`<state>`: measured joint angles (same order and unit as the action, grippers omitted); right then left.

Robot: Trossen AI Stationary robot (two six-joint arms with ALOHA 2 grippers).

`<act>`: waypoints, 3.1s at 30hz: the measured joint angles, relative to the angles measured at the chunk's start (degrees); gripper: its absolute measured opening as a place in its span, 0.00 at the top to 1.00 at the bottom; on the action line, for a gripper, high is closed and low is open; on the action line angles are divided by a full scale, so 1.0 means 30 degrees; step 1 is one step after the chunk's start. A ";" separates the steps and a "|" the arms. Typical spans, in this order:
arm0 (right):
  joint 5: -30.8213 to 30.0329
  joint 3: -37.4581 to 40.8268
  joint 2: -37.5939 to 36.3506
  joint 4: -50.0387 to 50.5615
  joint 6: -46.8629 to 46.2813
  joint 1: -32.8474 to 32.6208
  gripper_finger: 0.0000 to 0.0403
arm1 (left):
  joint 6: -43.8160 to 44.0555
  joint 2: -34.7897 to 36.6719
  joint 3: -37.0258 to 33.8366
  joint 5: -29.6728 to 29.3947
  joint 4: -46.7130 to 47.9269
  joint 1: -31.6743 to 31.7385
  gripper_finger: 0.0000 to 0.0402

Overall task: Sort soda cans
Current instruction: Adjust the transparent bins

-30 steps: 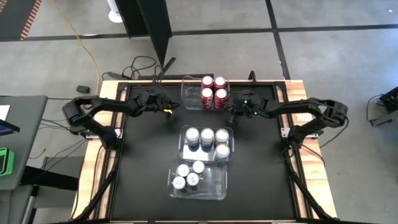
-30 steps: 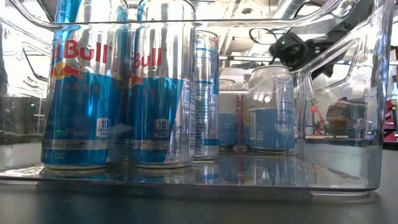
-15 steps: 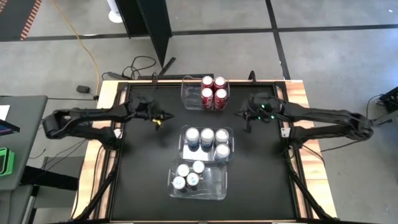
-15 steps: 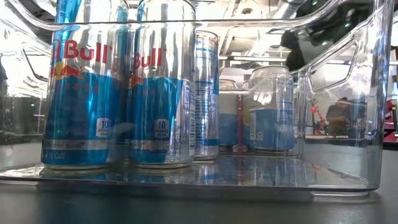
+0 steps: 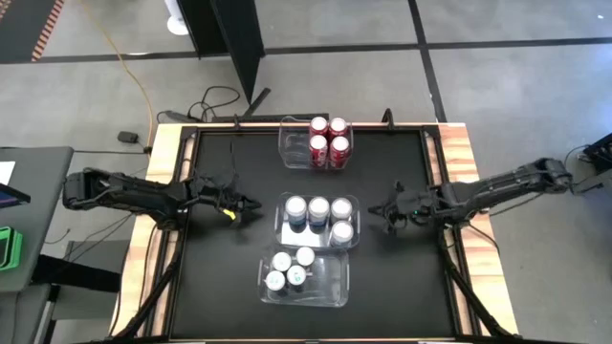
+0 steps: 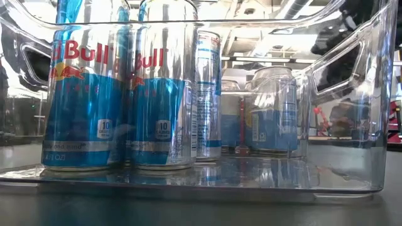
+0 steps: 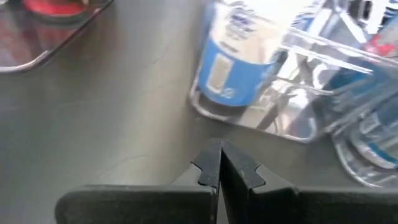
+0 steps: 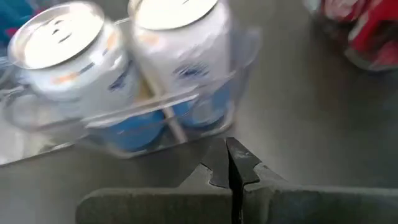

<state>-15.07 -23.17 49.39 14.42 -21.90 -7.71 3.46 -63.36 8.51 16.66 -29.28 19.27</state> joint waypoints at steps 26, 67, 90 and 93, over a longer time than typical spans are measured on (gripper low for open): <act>-0.0947 0.1397 0.9266 -1.1066 -0.7995 -0.6767 1.00 | 0.1437 -0.3479 -0.0175 -0.0256 -0.2700 -0.4755 1.00; -0.2171 -0.1524 1.5169 -1.3224 -0.3989 -0.2731 1.00 | -0.0982 -0.8625 0.0132 -0.0435 -1.0377 -0.4658 1.00; -0.2867 -0.1495 1.5205 -1.3318 -0.4081 -0.2221 1.00 | -0.2775 -0.8610 0.3642 -0.3487 -0.5518 -0.2273 1.00; -0.2343 -0.1502 1.5205 -1.3032 -0.4044 -0.2578 1.00 | -0.2329 -0.8610 0.3620 -0.3453 -0.3743 -0.2273 1.00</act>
<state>-22.10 -27.68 95.00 -24.68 -34.03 -15.44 -3.53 -89.19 19.38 6.31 -40.51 12.45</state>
